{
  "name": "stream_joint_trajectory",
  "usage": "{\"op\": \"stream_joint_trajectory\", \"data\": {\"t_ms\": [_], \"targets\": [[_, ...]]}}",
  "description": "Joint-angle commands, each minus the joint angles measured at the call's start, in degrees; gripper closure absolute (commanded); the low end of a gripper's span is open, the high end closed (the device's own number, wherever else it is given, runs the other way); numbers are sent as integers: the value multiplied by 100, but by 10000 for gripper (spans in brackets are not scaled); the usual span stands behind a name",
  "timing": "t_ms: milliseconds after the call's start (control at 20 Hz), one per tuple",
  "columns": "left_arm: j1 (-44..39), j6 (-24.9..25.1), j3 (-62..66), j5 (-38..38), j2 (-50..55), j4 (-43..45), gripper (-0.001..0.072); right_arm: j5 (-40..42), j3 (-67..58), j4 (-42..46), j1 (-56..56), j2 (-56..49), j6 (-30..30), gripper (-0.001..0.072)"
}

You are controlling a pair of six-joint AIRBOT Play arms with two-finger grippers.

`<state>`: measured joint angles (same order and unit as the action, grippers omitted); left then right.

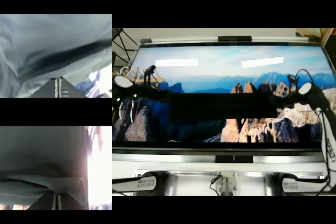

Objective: Fold the shirts.

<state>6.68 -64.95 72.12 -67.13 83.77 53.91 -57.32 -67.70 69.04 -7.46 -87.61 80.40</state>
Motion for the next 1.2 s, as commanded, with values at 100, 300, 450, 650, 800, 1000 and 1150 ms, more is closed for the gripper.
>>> {"op": "stream_joint_trajectory", "data": {"t_ms": [100, 300, 450, 650, 800, 1000, 1150], "targets": [[-22, -330, 1425, -662, 1648, -20, 675, 186, -1001, 94, 76, -938, 232, 643], [149, -328, 1508, -695, 1897, 114, 675, 420, -1021, 293, -76, -962, 505, 643], [127, -313, 1510, -688, 1978, -7, 674, 369, -1021, 98, 13, -977, 205, 643], [118, 26, 1766, -1086, 1943, -599, 675, 356, -1032, -424, 116, -785, -55, 643], [162, 173, 2028, -1196, 1827, -592, 675, 529, -1032, -402, 50, -564, -46, 643], [271, -90, 2072, -1029, 1937, -264, 675, 966, -1032, -422, -79, -699, 291, 643], [221, -358, 2070, -1084, 2238, -205, 675, 1248, -1032, -413, -98, -925, 407, 643]]}}
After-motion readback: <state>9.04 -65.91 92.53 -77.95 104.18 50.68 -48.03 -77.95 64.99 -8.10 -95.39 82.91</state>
